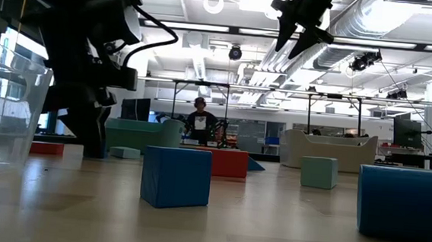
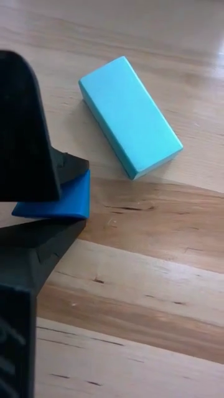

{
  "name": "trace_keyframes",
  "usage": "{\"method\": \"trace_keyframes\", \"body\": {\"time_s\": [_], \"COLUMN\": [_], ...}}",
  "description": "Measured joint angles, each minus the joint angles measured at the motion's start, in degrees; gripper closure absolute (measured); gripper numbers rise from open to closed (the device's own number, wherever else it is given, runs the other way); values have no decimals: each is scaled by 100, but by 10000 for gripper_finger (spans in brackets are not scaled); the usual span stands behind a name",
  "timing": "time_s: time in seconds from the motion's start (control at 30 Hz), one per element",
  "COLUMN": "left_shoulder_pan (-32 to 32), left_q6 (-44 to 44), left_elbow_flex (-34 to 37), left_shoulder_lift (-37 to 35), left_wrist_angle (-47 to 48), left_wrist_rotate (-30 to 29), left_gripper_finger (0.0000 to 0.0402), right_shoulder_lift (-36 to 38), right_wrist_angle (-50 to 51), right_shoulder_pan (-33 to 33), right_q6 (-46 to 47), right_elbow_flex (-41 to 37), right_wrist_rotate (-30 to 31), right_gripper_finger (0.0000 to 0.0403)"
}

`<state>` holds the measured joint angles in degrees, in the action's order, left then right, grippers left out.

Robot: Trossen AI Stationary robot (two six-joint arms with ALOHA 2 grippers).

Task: Sort & place blocks by color
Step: Put the blue block into the green bin

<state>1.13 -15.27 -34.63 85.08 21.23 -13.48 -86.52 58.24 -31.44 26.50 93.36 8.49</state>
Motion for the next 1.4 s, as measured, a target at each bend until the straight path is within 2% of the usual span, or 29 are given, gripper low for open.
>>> {"method": "trace_keyframes", "body": {"time_s": [0.37, 0.67, 1.13, 1.4], "left_shoulder_pan": [-2, 192, 1559, 2489], "left_q6": [-12, 226, 598, 322], "left_elbow_flex": [-288, -839, -1854, -2084], "left_shoulder_lift": [15, 15, 7, 4], "left_wrist_angle": [8, 40, 211, 213], "left_wrist_rotate": [335, 275, 206, 190], "left_gripper_finger": [401, 401, 401, 401], "right_shoulder_lift": [0, 0, 0, 0], "right_wrist_angle": [0, 2, 2, -27], "right_shoulder_pan": [0, 0, 0, -4], "right_q6": [0, 0, -231, -462], "right_elbow_flex": [0, 0, 0, 0], "right_wrist_rotate": [-2, -2, -4, -2], "right_gripper_finger": [194, 194, 194, 194]}}
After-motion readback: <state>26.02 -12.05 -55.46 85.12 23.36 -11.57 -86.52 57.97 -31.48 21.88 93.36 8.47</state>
